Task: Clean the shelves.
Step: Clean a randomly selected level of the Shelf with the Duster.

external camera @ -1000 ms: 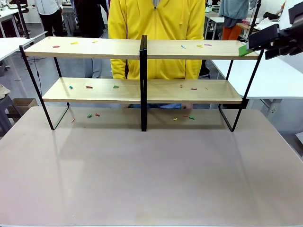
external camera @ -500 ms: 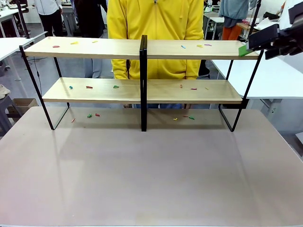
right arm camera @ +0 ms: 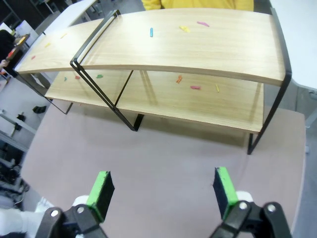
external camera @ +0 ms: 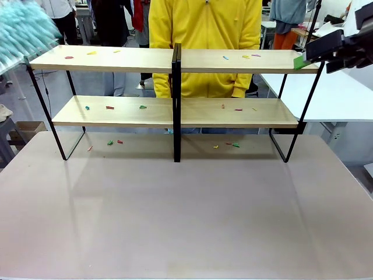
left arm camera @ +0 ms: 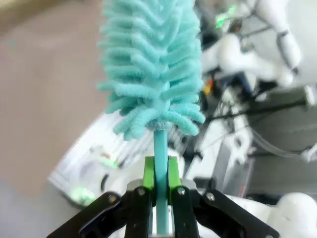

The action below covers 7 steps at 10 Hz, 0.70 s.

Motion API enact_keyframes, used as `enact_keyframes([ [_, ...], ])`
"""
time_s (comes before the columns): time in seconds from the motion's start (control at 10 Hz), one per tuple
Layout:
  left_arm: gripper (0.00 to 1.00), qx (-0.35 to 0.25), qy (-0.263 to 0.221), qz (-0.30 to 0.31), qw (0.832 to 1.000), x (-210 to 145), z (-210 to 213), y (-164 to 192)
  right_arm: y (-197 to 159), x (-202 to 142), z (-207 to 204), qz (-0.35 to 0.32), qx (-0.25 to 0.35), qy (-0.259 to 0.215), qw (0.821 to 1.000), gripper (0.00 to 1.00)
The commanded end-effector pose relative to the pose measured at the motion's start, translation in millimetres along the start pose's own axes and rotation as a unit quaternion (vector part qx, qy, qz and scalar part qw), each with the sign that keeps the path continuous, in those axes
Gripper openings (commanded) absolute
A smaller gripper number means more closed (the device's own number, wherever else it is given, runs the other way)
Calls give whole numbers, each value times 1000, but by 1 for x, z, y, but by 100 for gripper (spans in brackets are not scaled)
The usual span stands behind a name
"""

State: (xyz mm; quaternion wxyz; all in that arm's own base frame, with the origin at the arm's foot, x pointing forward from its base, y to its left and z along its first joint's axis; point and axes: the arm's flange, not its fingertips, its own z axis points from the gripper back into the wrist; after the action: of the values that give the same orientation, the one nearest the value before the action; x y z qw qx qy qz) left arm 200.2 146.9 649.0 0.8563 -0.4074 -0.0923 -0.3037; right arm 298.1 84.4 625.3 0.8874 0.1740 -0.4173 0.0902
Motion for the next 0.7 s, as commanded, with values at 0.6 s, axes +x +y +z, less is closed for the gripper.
enact_keyframes([
  [0.6, 12, 126, 163, 40, 978, 25, -196, 1, -1, 0, 0, -2, 3, -1, 1000, 100],
])
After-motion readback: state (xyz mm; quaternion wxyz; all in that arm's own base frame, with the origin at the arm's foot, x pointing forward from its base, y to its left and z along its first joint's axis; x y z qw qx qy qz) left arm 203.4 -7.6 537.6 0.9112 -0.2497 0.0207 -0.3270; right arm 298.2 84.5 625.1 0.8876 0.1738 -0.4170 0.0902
